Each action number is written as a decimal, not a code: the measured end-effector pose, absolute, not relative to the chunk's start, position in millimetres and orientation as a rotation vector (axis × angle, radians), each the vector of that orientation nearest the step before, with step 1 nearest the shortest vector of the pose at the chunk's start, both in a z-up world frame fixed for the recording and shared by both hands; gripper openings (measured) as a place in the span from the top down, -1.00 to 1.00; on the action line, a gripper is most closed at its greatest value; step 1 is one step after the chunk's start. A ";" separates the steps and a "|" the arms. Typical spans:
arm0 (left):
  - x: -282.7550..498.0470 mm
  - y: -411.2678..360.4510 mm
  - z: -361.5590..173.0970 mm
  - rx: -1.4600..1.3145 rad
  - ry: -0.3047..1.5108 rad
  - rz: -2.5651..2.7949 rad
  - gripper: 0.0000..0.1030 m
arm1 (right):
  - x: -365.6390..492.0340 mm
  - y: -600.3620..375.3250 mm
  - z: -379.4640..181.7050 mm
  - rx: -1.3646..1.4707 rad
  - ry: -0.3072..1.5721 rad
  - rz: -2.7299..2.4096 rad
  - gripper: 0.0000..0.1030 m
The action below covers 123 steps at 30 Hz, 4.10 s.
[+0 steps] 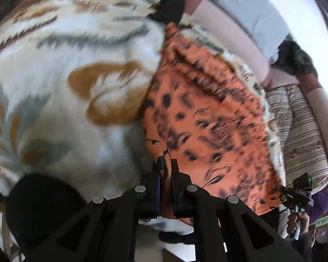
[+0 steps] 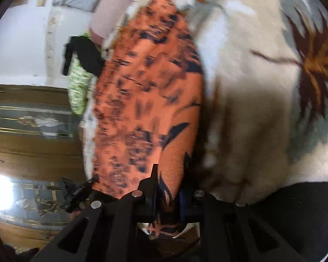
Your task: Fold small clothes
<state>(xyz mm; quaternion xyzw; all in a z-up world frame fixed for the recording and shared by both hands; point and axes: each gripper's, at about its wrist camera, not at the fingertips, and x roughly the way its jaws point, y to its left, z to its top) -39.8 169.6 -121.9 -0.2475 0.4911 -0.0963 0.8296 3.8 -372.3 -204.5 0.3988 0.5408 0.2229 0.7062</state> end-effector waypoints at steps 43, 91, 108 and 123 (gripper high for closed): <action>78.3 130.4 -41.6 -0.288 0.944 -0.184 0.59 | 145.4 -360.4 -100.6 0.588 1.089 0.476 0.73; 64.0 91.2 -63.6 0.002 0.824 -0.155 -0.21 | 110.4 -353.0 -98.1 0.491 0.927 0.291 -0.47; 23.7 136.9 -140.2 -0.125 1.089 0.040 -0.52 | 26.8 -367.3 -194.2 0.885 1.083 0.363 -0.56; 165.2 123.1 -124.7 0.247 1.087 0.027 -0.51 | 37.7 -343.1 -129.0 0.693 0.989 0.455 -0.55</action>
